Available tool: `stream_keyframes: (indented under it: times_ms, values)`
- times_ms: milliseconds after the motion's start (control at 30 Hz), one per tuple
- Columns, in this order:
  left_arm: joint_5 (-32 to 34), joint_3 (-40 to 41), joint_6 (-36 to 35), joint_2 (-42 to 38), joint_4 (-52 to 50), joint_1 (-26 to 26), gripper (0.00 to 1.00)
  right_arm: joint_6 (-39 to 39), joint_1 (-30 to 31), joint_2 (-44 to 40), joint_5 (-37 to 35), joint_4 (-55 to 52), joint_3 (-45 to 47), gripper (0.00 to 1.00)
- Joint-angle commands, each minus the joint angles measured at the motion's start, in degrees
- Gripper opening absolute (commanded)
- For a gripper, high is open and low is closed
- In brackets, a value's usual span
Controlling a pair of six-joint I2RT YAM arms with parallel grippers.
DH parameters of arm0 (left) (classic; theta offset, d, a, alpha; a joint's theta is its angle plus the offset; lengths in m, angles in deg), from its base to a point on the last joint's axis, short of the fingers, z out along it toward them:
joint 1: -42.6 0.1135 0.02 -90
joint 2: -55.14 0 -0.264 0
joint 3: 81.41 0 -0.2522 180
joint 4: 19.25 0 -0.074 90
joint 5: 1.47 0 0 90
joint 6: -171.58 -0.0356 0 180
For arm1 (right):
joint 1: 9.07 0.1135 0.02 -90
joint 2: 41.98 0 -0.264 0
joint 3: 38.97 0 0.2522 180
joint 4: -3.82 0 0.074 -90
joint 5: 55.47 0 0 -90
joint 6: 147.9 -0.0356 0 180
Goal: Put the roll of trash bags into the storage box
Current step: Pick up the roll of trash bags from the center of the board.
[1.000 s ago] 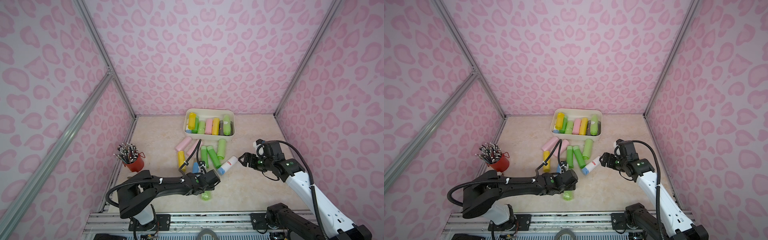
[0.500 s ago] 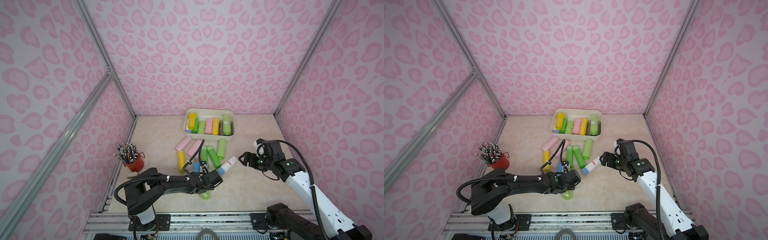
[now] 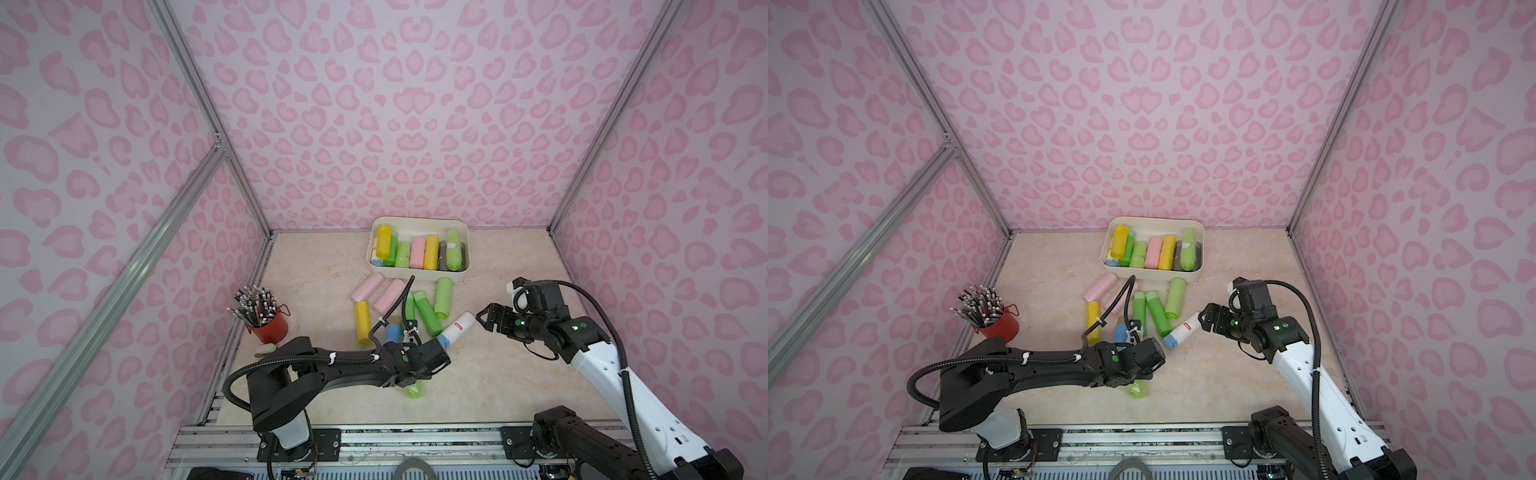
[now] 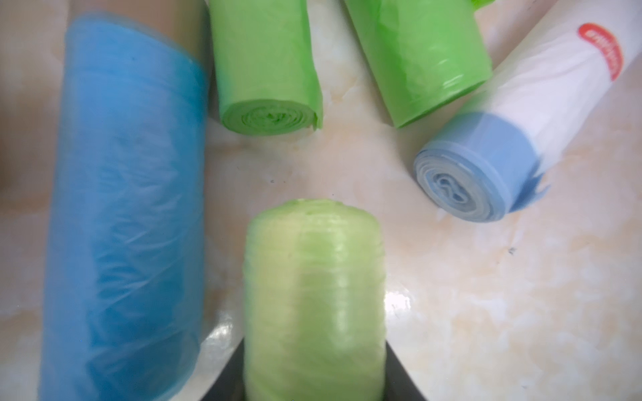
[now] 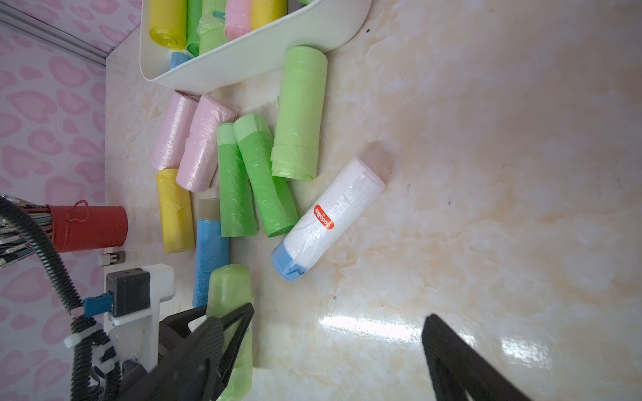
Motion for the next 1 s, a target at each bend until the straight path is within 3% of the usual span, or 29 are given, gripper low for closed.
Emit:
stream_keyframes:
  times_ms: [0,667,967]
  values:
    - [2.5,-0.3,-0.4,-2.0,0.6,0.5,0.35,0.2,0.0,0.1,1.4,0.9,0.5,0.91]
    - [2.2,-5.6,-9.3,-5.3,2.0,8.3,0.35,-1.9,0.1,0.3,6.8,4.1,1.5,0.91]
    - [1.3,-6.8,-8.9,-4.8,3.7,9.0,0.34,0.0,0.1,0.5,8.1,4.3,1.4,0.91]
